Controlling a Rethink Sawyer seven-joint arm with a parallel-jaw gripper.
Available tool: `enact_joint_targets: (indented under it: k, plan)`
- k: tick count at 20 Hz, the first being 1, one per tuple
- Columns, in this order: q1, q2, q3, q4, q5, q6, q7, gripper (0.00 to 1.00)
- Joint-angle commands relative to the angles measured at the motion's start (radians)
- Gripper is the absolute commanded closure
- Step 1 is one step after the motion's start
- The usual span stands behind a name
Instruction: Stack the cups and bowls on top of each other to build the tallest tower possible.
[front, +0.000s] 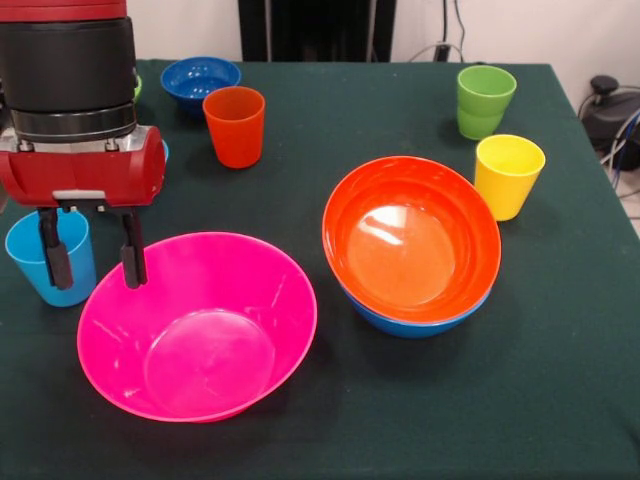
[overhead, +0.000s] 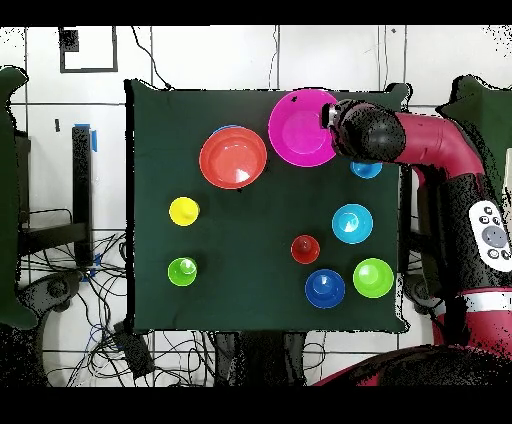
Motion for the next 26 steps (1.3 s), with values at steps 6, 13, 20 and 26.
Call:
enact_joint_targets:
  k: [6,13,20,26]
  plan:
    - [0.028,0.071,-0.046,0.047,-0.027,-0.026,-0.071,0.0]
    - [0.016,0.091,-0.036,0.03,-0.023,-0.018,-0.099,0.0]
    - [0.004,0.136,-0.028,-0.015,-0.024,-0.014,-0.128,0.0]
    - [-0.001,0.219,-0.01,-0.123,-0.026,0.012,-0.187,0.0]
